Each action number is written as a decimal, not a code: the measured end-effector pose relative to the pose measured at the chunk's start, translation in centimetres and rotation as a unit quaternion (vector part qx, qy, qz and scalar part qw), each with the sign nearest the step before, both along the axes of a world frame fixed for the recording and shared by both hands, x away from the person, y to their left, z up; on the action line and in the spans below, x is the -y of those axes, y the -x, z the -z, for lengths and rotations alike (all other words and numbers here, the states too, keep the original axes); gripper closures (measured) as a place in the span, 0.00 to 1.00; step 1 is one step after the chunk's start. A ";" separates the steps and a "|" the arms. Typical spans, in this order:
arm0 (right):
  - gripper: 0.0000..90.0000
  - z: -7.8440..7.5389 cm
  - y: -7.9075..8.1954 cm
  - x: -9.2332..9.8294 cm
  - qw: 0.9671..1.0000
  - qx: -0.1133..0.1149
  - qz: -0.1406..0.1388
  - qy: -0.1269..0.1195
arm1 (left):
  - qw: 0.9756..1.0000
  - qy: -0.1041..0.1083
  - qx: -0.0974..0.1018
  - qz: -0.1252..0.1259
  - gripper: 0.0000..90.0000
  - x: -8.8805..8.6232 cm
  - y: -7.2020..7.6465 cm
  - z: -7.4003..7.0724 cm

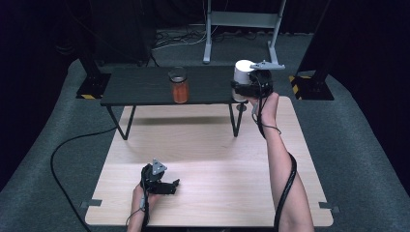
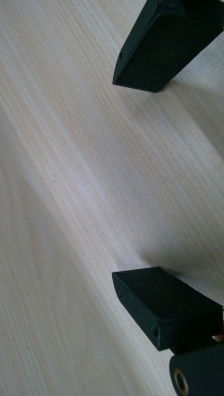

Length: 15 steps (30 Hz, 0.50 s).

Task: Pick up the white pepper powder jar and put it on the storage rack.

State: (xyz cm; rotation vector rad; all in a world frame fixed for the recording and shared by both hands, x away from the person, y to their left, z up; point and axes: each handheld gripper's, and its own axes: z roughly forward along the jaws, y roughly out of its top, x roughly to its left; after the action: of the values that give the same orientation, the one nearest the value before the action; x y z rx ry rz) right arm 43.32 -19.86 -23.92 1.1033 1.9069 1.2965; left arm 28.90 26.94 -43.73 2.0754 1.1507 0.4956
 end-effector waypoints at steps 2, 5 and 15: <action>0.33 -0.1 0.0 -0.1 1.000 0.000 0.000 0.002 | 1.000 0.000 0.000 0.000 0.07 0.0 0.0 0.0; 0.33 0.0 0.0 -0.1 1.000 0.000 0.001 0.001 | 1.000 0.000 0.000 0.000 0.07 0.0 0.0 0.0; 0.33 0.0 0.0 -0.2 1.000 0.000 0.002 0.004 | 1.000 0.000 0.000 0.000 0.07 0.0 0.0 0.0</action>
State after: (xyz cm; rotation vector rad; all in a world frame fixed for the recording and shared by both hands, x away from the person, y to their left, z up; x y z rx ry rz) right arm 43.29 -19.68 -23.90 1.1021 1.9079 1.2866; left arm 28.90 26.94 -43.73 2.0755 1.1503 0.4959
